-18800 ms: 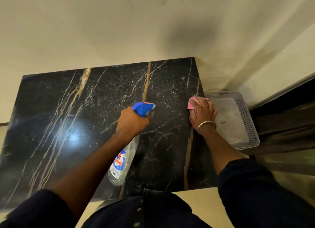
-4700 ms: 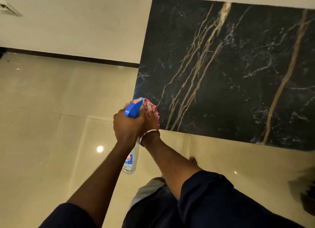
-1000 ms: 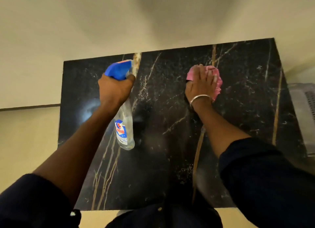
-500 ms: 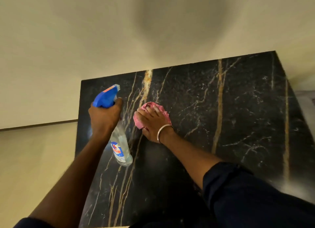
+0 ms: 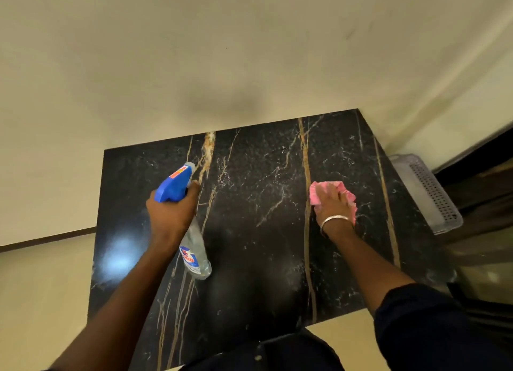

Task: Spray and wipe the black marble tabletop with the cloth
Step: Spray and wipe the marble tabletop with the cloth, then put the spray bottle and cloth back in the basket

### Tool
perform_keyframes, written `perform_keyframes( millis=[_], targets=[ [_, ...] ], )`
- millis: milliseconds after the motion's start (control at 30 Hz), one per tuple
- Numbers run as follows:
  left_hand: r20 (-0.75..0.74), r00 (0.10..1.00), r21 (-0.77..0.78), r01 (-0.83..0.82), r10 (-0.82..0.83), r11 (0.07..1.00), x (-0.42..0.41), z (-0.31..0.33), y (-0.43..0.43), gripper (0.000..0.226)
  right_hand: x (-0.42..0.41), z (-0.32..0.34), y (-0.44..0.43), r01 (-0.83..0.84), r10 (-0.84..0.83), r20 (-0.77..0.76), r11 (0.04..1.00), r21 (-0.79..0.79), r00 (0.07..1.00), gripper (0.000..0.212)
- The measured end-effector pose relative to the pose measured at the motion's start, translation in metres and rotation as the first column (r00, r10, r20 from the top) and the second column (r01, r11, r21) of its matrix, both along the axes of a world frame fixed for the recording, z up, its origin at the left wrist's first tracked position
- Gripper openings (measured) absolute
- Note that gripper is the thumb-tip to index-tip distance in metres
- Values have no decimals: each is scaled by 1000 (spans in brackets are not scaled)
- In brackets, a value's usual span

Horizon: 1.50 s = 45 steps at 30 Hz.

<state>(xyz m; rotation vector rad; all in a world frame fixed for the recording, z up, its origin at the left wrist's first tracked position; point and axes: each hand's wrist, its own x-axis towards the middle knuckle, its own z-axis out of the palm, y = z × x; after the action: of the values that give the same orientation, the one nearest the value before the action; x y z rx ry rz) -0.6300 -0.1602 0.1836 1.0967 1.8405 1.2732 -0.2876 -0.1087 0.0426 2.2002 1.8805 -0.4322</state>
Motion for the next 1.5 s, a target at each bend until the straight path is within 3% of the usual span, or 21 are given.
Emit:
perform_keyframes(
  millis=[133,167,233,267,333,367,400,467,500,533,567,633,733,867,1033,1200,1400,1500],
  targets=[
    [20,998,32,53,-53,998,2,6,-18,19,-23,29,-44,-192,178,86,963,188,980,45],
    [27,997,34,69,-70,997,3,7,-21,19,-25,31,-52,-231,228,41,944,234,973,40],
    [37,995,30,88,-89,996,3,7,-26,23,-28,34,-64,-65,147,-306,962,264,941,36],
    [44,995,36,88,-90,995,4,6,-27,27,-28,38,-68,90,43,-498,967,239,866,33],
    [48,995,40,88,-90,995,6,6,-25,30,-29,49,-75,394,-161,-775,911,123,612,26],
    [50,994,38,93,-95,995,8,7,-24,30,-29,52,-78,518,-257,-867,855,2,427,22],
    [58,993,35,101,-103,994,12,9,-23,28,-27,51,-79,612,-340,-922,774,-163,184,18],
    [80,987,29,137,-138,990,22,12,-22,24,-19,51,-82,596,-422,-847,605,-528,-323,23],
    [80,983,28,164,-165,986,27,14,-20,23,-12,52,-82,527,-433,-769,561,-638,-471,29],
    [74,978,23,192,-194,981,33,15,-19,24,-7,54,-81,475,-440,-724,553,-684,-530,35],
    [69,974,12,216,-216,976,41,17,-15,26,2,55,-78,437,-455,-707,567,-699,-541,39],
    [78,969,-6,237,-236,971,62,21,-6,29,21,57,-69,419,-506,-727,598,-684,-464,40],
    [75,956,-32,286,-283,958,105,31,15,27,60,59,-45,458,-549,-754,600,-656,-360,59],
    [99,933,-65,354,-347,933,179,42,49,22,131,64,-5,514,-494,-807,625,-588,-323,52],
    [138,877,-26,467,-460,884,291,62,92,33,241,59,36,621,-423,-836,563,-545,-350,33],
    [228,835,-46,524,-501,851,399,64,133,51,337,42,65,648,-363,-830,519,-557,-423,37],
    [250,739,-45,654,-626,755,526,42,165,34,425,1,97,686,-382,-835,483,-545,-395,17],
    [258,681,-98,724,-685,683,574,13,178,23,456,-37,108,724,-421,-839,450,-523,-344,24]
  ],
)
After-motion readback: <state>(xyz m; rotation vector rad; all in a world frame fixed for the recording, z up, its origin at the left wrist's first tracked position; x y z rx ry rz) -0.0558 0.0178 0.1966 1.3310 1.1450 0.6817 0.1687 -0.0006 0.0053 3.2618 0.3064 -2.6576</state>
